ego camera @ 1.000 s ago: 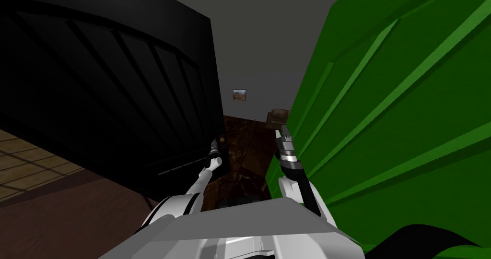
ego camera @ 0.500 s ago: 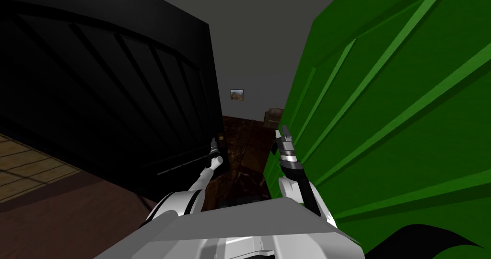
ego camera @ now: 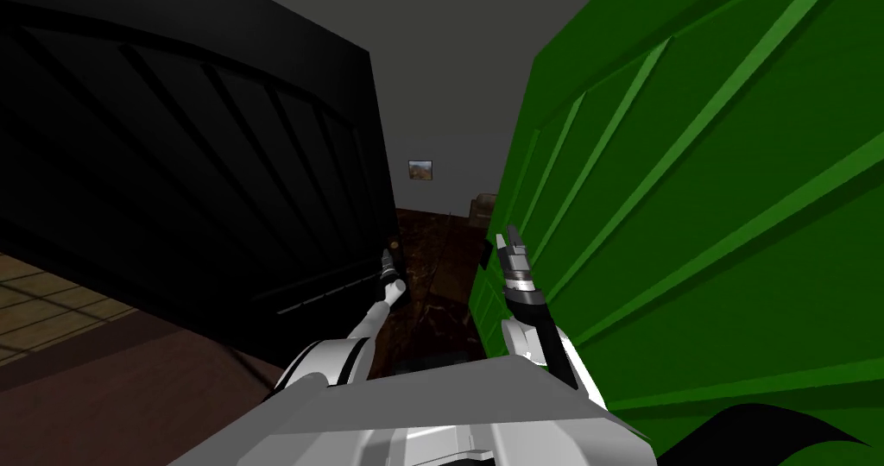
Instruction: Push the door open
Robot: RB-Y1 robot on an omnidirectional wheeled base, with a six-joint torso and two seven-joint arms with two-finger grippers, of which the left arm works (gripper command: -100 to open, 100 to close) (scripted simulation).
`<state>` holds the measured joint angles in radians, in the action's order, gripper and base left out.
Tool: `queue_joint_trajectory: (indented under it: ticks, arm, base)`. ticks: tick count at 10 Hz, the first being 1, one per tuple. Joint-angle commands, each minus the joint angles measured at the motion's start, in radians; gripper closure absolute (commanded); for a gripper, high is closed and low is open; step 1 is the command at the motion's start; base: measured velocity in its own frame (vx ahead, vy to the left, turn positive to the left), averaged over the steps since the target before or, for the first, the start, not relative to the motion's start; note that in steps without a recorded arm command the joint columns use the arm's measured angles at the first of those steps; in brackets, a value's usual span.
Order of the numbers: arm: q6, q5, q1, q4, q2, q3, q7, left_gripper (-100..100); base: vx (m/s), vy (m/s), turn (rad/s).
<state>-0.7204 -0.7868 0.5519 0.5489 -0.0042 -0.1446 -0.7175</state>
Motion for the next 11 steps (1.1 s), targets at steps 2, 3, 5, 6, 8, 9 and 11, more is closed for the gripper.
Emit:
queue_joint_trajectory:
  ticks: [2, 3, 5, 6, 8, 9, 11]
  arm:
    - [-0.038, -0.045, 0.026, -0.042, -0.028, 0.002, -0.028, -100]
    - [-0.047, -0.058, 0.032, -0.05, -0.04, 0.002, -0.038, -100]
    - [-0.044, -0.049, 0.032, -0.054, -0.002, 0.002, -0.025, -100]
    - [-0.044, -0.049, 0.032, -0.058, -0.002, 0.002, -0.025, -100]
    - [-0.043, -0.046, 0.029, -0.054, 0.029, 0.001, -0.017, -100]
    - [-0.043, -0.045, 0.029, -0.054, 0.033, 0.0, -0.015, -100]
    - [-0.042, -0.043, 0.026, -0.055, 0.035, -0.001, -0.008, -100]
  base:
    - [-0.087, -0.034, -0.086]
    - [-0.081, -0.096, -0.126]
    - [0.014, 0.005, 0.002]
    - [0.094, 0.079, 0.001]
    - [0.095, 0.071, -0.01]
    - [0.22, 0.107, -0.018]
    - [0.172, 0.042, -0.018]
